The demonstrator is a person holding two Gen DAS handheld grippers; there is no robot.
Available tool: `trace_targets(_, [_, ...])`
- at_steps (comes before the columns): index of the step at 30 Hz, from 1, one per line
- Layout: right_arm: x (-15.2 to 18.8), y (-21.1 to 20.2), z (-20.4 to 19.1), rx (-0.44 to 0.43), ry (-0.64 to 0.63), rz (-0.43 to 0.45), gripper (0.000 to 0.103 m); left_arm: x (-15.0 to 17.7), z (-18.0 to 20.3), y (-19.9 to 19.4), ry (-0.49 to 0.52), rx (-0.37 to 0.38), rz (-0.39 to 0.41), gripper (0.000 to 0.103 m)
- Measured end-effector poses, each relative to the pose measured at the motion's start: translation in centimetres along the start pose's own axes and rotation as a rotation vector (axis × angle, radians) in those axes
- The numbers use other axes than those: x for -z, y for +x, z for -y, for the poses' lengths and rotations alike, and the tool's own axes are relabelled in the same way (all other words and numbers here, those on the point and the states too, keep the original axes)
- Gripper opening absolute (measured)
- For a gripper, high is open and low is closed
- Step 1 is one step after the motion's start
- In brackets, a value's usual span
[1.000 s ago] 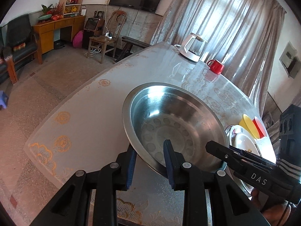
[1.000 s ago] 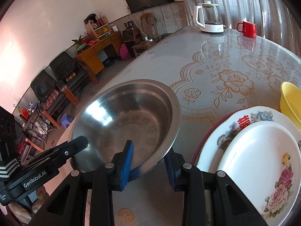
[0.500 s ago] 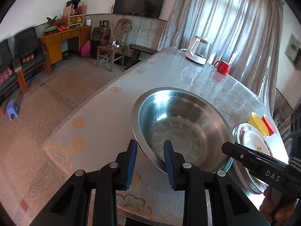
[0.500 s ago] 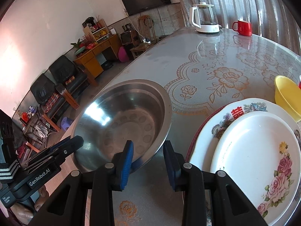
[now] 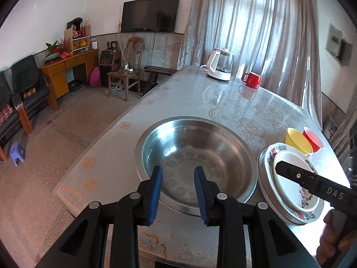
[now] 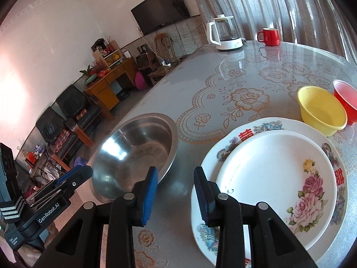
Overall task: Organize plates and bowls
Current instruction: 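Carry the steel basin beside the plate stack and set it down, then move both grippers to the rim of the yellow bowl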
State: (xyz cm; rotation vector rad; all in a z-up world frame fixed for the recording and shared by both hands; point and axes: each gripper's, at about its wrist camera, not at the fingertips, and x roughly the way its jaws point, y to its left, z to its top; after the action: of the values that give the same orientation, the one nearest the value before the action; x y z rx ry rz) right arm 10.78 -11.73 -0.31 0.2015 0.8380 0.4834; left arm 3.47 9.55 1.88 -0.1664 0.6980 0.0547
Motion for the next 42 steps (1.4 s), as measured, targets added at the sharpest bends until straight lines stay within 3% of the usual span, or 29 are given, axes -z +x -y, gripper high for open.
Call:
trace_targets(19, [0.0,-5.8,9.6,0.124,0.229,0.126,0.037,-0.4,8.3,1.9,0.198,0.108,-0.043,0.030])
trace_targets(26, [0.1,-7.0,13.6,0.190,0.324,0.159,0.037,-2.0,12.0,3.8,0.242,0.168,-0.075,0.030])
trace_targets(37, [-1.6,-6.9,18.4,0.279,0.396,0.200,0.037,-5.2,18.6,8.3,0.276,0.273,-0.160,0.030])
trace_targets(42, [-2.6,-6.1,20.1,0.288,0.417,0.200,0.037,-6.6,20.9,11.6,0.225,0.338,-0.243,0.030])
